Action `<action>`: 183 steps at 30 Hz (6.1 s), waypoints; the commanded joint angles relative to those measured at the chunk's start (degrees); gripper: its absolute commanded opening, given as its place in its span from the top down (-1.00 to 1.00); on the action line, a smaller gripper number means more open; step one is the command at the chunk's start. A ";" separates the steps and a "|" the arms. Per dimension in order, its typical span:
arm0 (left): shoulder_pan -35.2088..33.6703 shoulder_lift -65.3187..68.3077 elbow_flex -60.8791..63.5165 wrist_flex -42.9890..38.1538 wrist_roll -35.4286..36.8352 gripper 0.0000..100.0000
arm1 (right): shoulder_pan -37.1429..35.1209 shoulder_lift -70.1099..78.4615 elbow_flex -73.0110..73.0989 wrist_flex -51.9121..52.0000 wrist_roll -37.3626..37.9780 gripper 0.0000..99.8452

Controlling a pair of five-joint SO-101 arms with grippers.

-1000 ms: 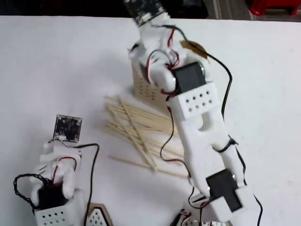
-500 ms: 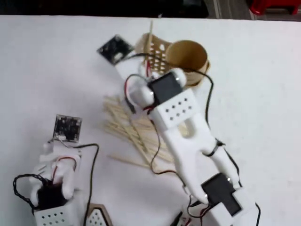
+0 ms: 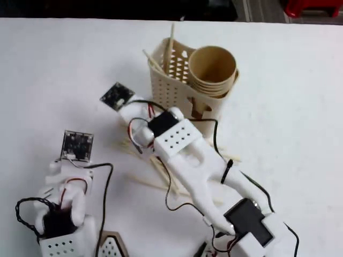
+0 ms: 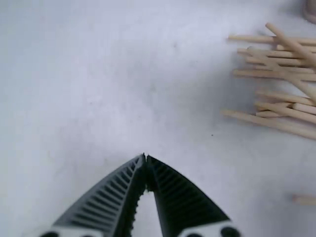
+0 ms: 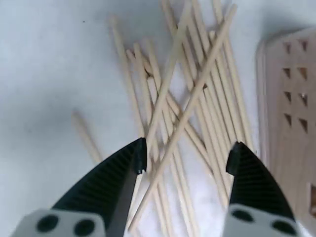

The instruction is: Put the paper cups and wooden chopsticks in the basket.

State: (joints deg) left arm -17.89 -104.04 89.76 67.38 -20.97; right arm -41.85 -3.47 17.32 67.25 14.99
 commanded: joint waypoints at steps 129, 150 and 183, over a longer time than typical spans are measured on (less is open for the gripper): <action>-0.48 -0.48 -0.18 -0.79 -0.70 0.95 | 5.41 -20.79 -9.85 -16.92 3.43 0.96; -0.48 -0.48 -0.18 -0.88 -0.70 0.95 | 16.22 -20.26 -4.57 -57.80 -1.41 0.96; -0.48 -0.48 -0.18 -0.88 -0.70 0.95 | 16.66 -20.97 -4.75 -30.64 -8.97 0.72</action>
State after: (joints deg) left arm -17.89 -104.04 89.76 67.38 -20.97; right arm -22.59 -17.10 15.91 27.87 6.11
